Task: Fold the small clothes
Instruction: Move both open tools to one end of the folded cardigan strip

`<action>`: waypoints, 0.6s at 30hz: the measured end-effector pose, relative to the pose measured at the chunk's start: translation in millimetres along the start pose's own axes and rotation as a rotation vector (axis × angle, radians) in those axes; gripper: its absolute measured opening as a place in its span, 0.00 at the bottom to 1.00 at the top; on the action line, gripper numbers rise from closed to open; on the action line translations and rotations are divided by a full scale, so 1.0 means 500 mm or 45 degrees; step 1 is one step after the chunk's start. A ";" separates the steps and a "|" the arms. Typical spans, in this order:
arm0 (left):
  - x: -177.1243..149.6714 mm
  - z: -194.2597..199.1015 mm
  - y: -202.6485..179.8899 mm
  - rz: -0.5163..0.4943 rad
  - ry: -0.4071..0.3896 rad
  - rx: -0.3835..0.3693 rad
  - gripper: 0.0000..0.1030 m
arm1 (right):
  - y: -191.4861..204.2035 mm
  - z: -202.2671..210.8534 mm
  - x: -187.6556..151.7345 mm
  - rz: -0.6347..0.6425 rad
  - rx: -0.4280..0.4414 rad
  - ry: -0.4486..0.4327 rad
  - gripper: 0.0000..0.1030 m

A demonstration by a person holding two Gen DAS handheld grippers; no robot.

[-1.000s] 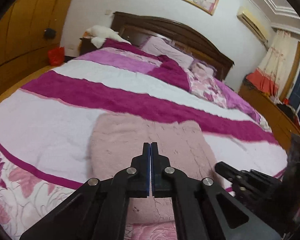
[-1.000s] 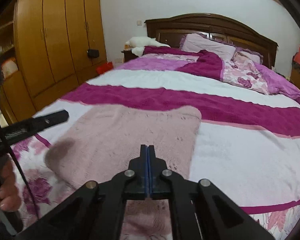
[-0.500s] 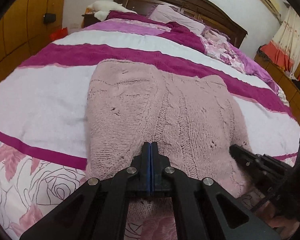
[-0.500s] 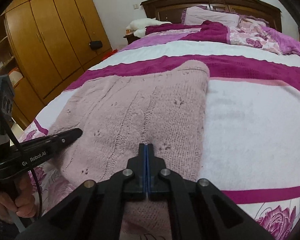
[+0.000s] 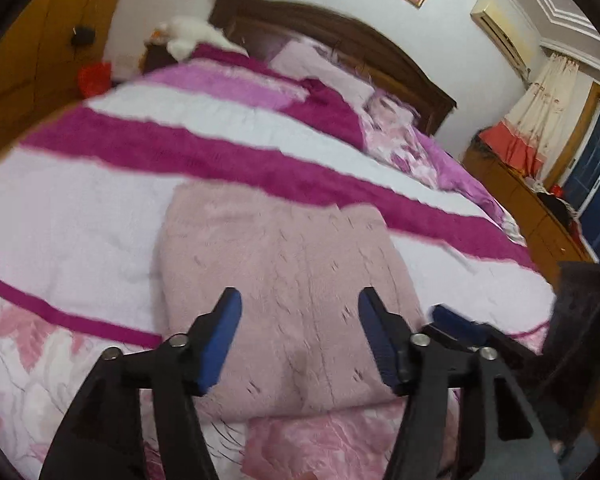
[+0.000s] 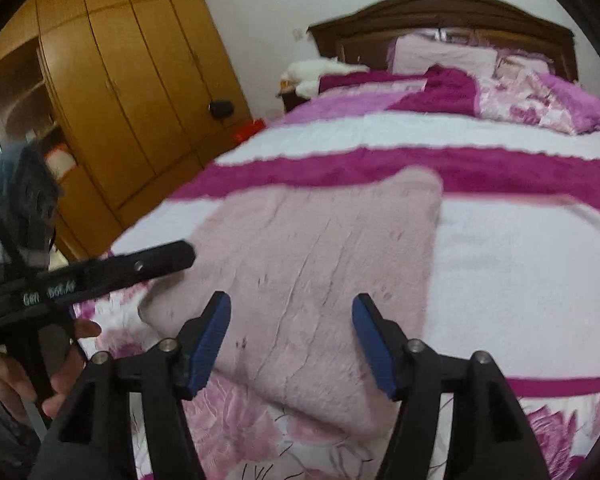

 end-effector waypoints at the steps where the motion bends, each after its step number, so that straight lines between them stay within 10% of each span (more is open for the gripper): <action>1: 0.006 -0.001 0.003 -0.008 -0.011 0.033 0.38 | -0.007 0.013 0.009 -0.018 0.010 -0.033 0.66; 10: -0.009 -0.063 0.107 0.233 0.107 -0.104 0.40 | -0.172 0.002 0.020 -0.452 0.123 0.065 0.74; 18: -0.042 -0.095 0.151 0.271 0.260 0.047 0.47 | -0.225 -0.039 -0.068 -0.639 0.402 0.184 0.74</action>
Point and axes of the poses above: each gripper's, at about its wrist camera, not at the fingertips, and z roughly against the way its jaws point, y to its left, x to its top, the point moved 2 cm from there along -z, roughly the way its jaws point, and after that the axes turned 4 degrees about y, right-handed, at the moved point
